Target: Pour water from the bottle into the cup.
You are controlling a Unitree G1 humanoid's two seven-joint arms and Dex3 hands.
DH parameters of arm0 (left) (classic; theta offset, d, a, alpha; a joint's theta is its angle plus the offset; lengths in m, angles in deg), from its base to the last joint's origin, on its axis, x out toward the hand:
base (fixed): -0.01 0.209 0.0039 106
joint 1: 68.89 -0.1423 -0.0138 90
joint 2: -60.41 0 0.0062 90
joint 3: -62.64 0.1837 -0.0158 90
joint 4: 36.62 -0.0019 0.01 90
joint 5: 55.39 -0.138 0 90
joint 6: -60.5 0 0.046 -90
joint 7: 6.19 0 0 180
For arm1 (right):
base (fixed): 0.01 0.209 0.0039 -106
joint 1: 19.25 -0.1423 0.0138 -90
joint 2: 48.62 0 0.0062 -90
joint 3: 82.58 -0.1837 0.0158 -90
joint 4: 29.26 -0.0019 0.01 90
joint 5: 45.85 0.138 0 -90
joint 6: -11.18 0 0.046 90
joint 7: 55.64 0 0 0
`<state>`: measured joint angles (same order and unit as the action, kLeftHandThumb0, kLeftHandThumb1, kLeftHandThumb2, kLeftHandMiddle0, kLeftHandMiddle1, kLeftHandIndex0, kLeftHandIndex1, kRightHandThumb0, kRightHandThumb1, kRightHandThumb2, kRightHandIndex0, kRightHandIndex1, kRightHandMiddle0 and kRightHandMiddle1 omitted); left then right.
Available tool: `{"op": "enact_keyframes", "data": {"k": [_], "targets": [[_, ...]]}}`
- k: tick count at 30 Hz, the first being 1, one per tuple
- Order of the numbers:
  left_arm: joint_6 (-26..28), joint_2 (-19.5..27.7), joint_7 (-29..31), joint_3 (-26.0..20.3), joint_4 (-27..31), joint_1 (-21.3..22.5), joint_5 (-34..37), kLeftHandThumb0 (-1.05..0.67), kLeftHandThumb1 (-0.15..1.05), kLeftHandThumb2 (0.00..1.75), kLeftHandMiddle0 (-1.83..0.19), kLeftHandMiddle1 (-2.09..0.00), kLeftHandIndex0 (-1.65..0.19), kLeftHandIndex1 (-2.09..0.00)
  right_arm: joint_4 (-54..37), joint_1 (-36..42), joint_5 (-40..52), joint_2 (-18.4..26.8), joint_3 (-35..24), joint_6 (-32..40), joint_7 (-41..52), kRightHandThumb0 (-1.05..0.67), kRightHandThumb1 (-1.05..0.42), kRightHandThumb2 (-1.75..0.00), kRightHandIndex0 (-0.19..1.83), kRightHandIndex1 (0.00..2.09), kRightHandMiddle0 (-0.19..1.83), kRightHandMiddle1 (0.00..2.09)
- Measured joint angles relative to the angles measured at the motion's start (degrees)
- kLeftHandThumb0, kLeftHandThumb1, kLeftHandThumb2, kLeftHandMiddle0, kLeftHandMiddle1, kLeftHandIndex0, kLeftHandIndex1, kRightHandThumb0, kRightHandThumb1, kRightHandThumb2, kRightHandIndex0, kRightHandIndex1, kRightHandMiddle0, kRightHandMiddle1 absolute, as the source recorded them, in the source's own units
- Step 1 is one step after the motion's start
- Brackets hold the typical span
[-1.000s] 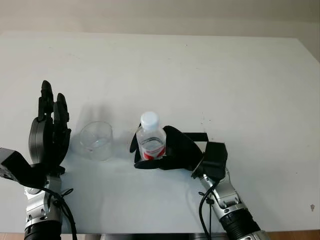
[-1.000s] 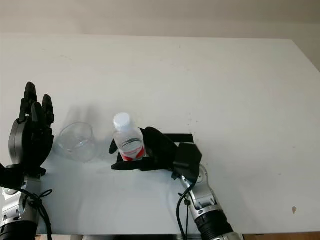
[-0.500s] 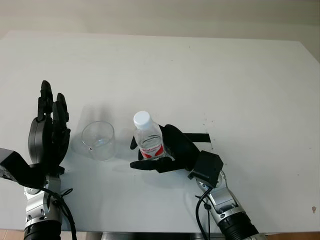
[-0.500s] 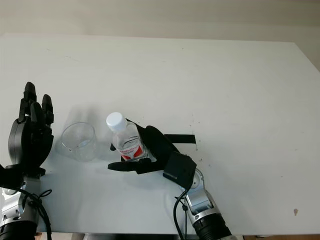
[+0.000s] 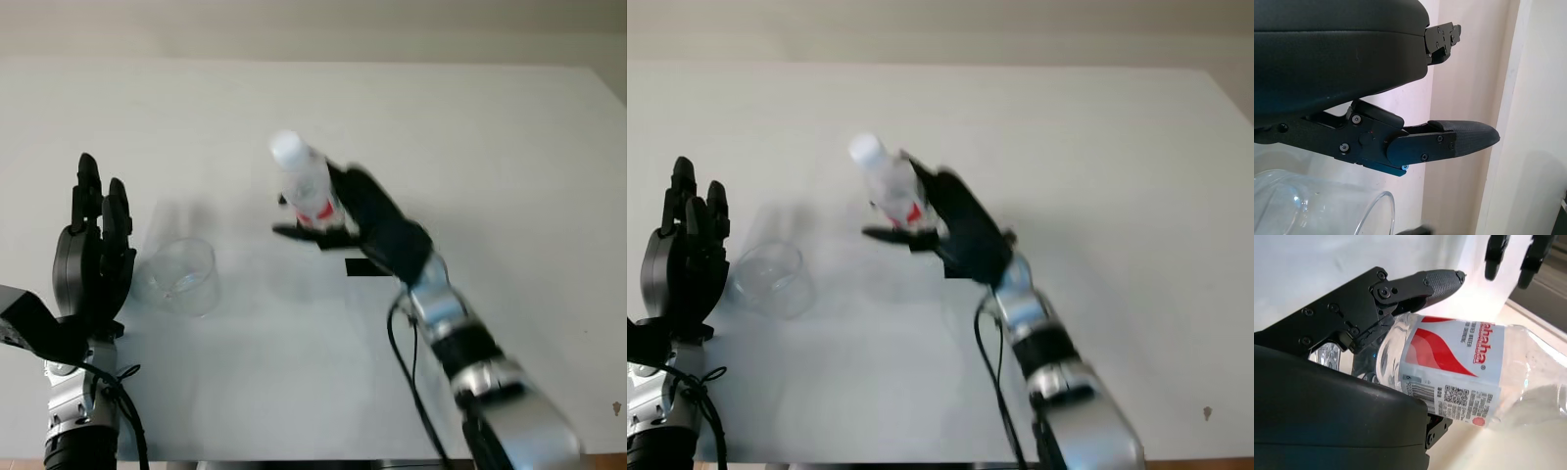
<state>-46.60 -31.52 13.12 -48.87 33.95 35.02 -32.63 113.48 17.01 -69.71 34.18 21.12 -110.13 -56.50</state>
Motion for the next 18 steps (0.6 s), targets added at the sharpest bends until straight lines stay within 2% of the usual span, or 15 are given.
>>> {"op": "enact_keyframes", "data": {"k": [3, 9, 14, 18], "targets": [[0.0, -0.1, -0.3, 0.0, 0.4, 0.1, 0.0, -0.78, 1.05, 0.48, 0.17, -0.05, 0.17, -0.03, 5.6, -5.3, -5.5, 0.1, 3.4, -1.2, -5.5, -0.39, -1.05, -0.31, 1.12, 2.09, 0.77, 2.09], [0.0, -0.1, -0.6, 0.0, 0.6, 0.1, 0.0, -0.79, 1.05, 0.48, 0.19, -0.04, 0.18, -0.03, 12.6, -11.1, -16.2, 0.3, 11.3, -2.1, -16.7, -0.40, -1.05, -0.23, 1.13, 2.09, 0.78, 2.09], [0.0, -0.1, -0.8, 0.0, 0.6, 0.1, 0.0, -0.78, 1.05, 0.48, 0.19, -0.04, 0.19, -0.02, 15.8, -14.8, -25.5, 1.0, 18.8, -2.6, -28.3, -0.45, -1.05, -0.24, 1.12, 2.09, 0.79, 2.09], [0.0, -0.2, -0.8, 0.0, 0.6, 0.1, 0.0, -0.78, 1.05, 0.48, 0.19, -0.02, 0.19, -0.01, 17.3, -17.6, -30.5, 1.1, 23.6, -1.4, -34.3, -0.47, -1.05, -0.22, 1.14, 2.09, 0.80, 2.09]]}}
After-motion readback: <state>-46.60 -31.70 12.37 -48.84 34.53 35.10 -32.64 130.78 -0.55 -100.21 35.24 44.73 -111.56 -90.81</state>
